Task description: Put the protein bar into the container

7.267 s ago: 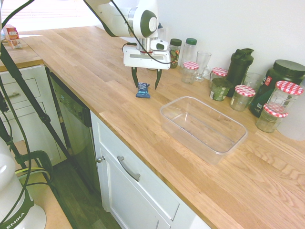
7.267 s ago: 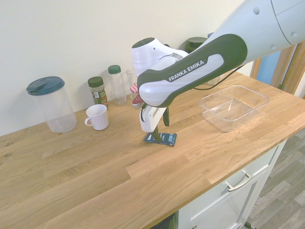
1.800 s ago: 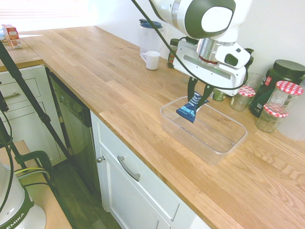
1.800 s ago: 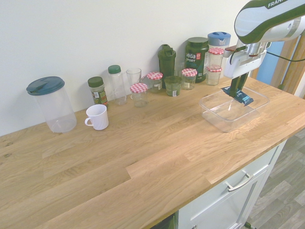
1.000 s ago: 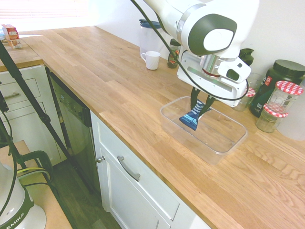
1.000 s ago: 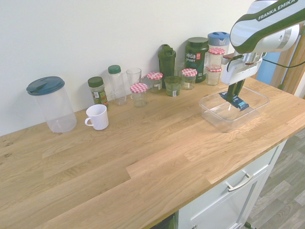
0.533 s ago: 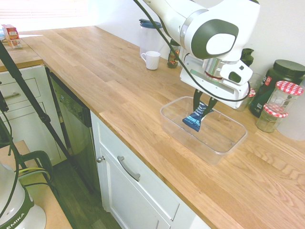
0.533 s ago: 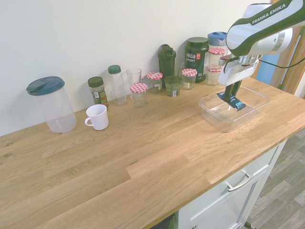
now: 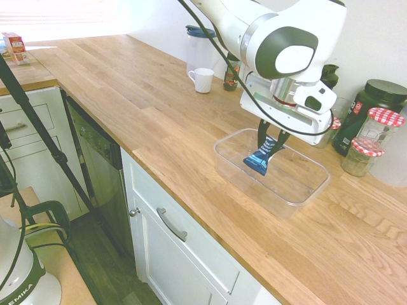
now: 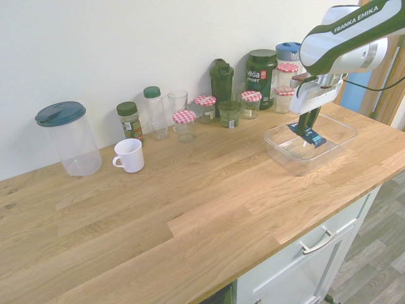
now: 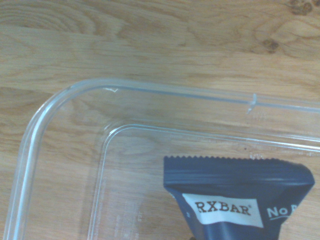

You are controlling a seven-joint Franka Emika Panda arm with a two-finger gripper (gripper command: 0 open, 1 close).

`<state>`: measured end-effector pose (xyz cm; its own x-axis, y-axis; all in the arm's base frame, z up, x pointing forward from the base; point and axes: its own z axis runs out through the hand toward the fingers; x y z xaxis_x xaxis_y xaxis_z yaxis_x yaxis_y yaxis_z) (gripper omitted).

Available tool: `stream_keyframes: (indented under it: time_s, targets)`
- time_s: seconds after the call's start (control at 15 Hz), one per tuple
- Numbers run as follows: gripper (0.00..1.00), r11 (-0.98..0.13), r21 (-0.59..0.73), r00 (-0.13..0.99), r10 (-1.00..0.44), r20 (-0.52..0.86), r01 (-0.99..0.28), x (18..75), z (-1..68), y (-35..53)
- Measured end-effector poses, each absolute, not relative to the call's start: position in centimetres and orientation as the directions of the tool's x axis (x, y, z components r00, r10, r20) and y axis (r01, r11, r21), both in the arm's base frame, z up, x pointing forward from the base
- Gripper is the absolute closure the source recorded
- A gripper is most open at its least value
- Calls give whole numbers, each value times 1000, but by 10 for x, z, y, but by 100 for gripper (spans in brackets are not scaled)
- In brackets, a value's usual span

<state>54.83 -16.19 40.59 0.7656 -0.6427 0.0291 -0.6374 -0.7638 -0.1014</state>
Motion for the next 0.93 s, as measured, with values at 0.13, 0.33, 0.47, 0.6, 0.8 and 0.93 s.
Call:
stream_keyframes:
  time_s: [0.13, 0.33, 0.47, 0.6, 0.8, 0.93]
  targets:
    - [0, -765, -100, 767, -641, 27, -636, 548, 405, -161]
    - [0, -765, -98, 767, -641, 21, -636, 547, 403, -160]
    - [0, -765, -98, 767, -641, 21, -636, 547, 402, -160]
    - [0, -765, -98, 767, -641, 20, -636, 547, 402, -160]
    - [0, -767, -99, 769, -639, 21, -634, 547, 403, -159]
    - [0, -768, -101, 770, -638, 24, -633, 547, 405, -158]
